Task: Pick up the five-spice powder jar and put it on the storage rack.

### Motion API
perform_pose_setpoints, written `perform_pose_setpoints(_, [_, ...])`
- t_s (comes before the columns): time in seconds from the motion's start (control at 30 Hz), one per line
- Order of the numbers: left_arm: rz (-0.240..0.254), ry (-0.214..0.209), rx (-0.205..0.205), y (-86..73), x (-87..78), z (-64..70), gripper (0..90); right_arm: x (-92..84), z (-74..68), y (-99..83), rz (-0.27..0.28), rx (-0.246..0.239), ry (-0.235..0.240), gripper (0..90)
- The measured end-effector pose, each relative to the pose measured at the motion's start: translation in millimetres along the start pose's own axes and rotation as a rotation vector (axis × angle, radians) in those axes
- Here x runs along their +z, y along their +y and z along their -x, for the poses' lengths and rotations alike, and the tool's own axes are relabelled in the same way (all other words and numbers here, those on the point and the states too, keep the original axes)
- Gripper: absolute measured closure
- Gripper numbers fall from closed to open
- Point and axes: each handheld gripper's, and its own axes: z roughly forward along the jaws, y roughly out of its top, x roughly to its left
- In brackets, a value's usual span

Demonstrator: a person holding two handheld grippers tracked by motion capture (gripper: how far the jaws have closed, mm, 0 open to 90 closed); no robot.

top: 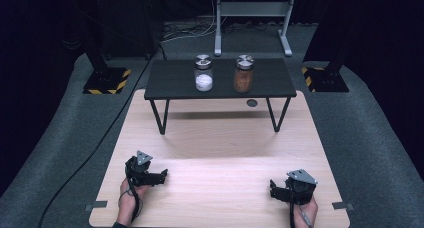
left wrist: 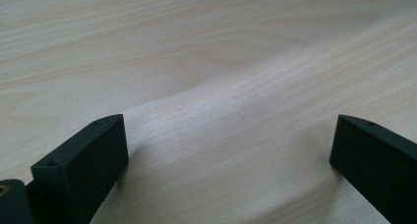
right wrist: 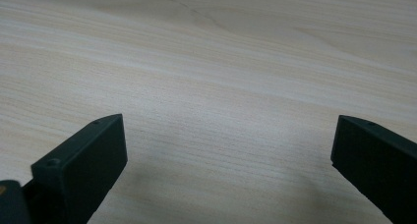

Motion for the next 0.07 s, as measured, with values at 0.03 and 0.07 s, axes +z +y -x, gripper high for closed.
perform_pose_setpoints(0.03, [-0.001,0.001,0.001,0.1,-0.1,0.3,0.8,0.1,-0.2,0.3,-0.002,0.0,0.0,0.0])
perform_pose_setpoints(0.07, [0.0,0.002,0.002,0.0,-0.1,0.4,0.8,0.2,-0.5,0.5,-0.003,-0.002,-0.001,0.0])
